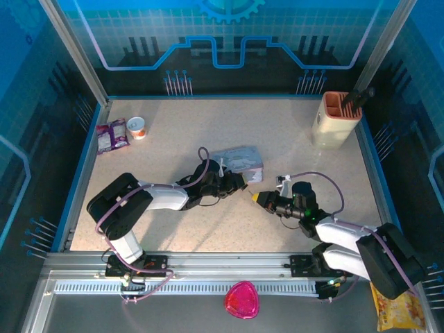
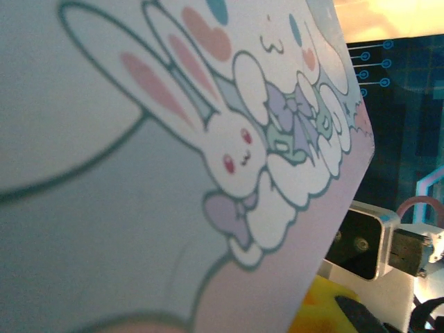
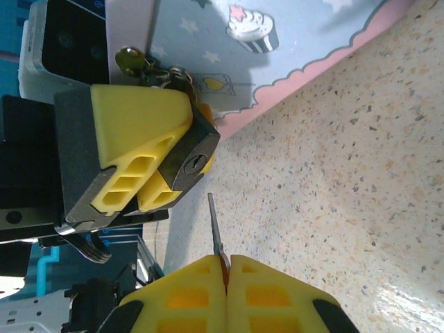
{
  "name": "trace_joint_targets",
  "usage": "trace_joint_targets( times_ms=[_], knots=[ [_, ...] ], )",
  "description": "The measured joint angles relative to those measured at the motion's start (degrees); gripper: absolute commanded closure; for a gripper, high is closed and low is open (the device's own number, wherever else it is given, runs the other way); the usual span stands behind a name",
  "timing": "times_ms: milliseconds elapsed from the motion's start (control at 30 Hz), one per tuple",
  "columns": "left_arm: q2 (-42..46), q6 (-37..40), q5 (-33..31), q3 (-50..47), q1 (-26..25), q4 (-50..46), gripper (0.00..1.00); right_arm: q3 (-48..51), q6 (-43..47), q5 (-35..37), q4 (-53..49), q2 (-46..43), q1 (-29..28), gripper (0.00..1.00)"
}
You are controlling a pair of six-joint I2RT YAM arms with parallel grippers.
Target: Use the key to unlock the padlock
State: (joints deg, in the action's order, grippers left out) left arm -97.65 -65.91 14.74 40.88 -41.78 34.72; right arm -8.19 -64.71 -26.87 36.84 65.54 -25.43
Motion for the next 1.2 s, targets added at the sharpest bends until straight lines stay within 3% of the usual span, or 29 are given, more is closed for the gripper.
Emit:
trace_joint_targets(
  times_ms=[400, 1200],
  knots=[
    [0.0, -1.3, 2.1, -1.0, 0.0, 1.7, 1.0, -0.1, -1.4, -6.1, 10.7, 9.1, 2.0, 1.0],
    [0.0, -3.3, 2.6, -2.2, 0.1, 4.9, 1.0, -0.1, -1.7, -7.0, 12.1, 8.7, 3.5, 1.0]
  ],
)
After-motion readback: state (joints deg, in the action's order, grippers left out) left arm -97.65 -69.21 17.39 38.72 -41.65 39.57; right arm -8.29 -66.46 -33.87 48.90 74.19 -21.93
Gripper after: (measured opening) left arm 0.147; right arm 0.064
